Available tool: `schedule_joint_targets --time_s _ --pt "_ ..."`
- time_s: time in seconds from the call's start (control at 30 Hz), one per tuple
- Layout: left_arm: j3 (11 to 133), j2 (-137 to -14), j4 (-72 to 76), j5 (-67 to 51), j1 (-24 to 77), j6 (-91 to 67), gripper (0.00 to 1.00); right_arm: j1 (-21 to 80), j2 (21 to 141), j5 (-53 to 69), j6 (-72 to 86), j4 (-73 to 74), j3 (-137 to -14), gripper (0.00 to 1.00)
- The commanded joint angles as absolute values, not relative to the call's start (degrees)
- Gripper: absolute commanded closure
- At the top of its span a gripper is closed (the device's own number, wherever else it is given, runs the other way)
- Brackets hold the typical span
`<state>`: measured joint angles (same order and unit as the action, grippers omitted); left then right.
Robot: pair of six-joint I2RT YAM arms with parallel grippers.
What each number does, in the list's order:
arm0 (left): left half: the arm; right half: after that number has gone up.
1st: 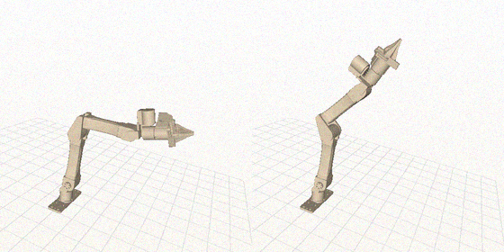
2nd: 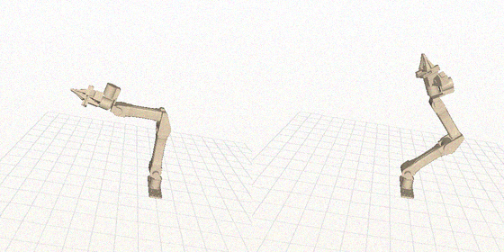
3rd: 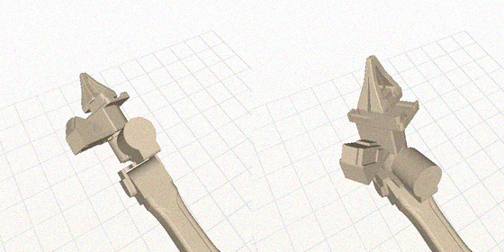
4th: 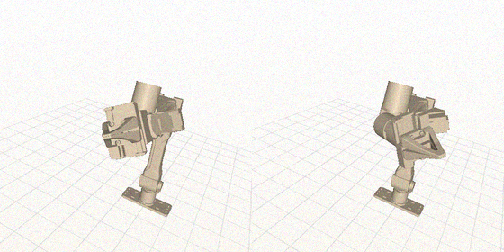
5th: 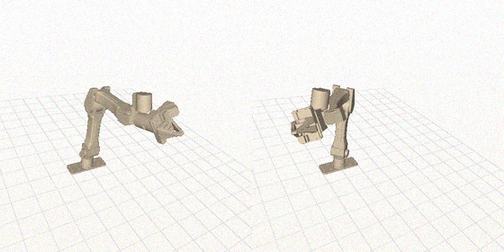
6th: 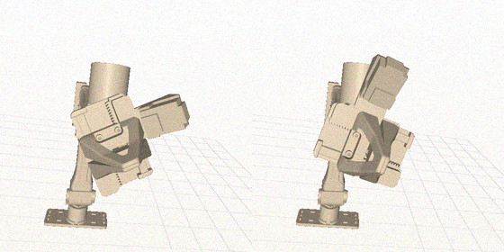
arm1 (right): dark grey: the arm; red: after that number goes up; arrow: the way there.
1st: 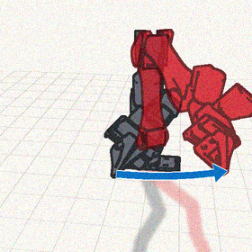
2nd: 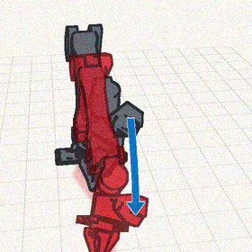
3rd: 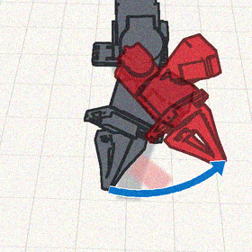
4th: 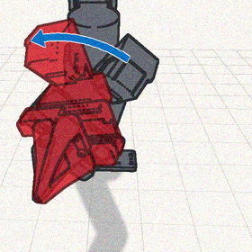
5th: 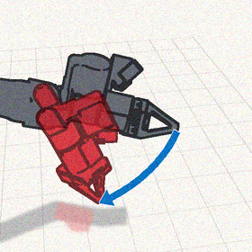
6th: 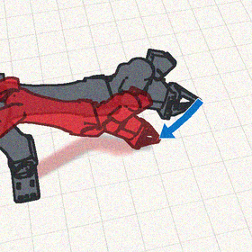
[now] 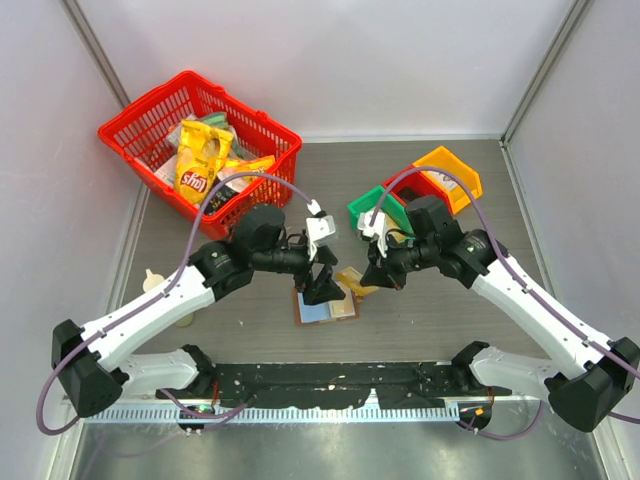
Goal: Take the credit cards out of the card holder
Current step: Place the credit card in the storage box.
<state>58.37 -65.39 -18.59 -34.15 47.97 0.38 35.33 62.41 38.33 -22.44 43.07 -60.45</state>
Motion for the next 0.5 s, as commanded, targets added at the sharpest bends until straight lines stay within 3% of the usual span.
schedule_joint_targets --time_s 0.0,0.1,0.27,0.47 --pt "62.22 -67.5 -20.3 -39.89 47.9 4.3 0.16 36.56 62.31 40.87 -25.48 44.12 -62.93 0.99" --pt "63.1 -68.99 -20.3 -41.57 47.9 5.62 0.27 37.35 62.49 40.87 -25.84 44.03 -62.93 0.99" --pt "64.42 -71.63 -21.97 -43.76 47.9 7.82 0.35 38.58 62.93 40.87 -26.19 43.59 -62.58 0.99" --pt "66.09 -74.18 -24.44 -46.58 47.9 8.96 0.51 39.11 62.67 41.57 -26.63 43.07 -62.05 0.99"
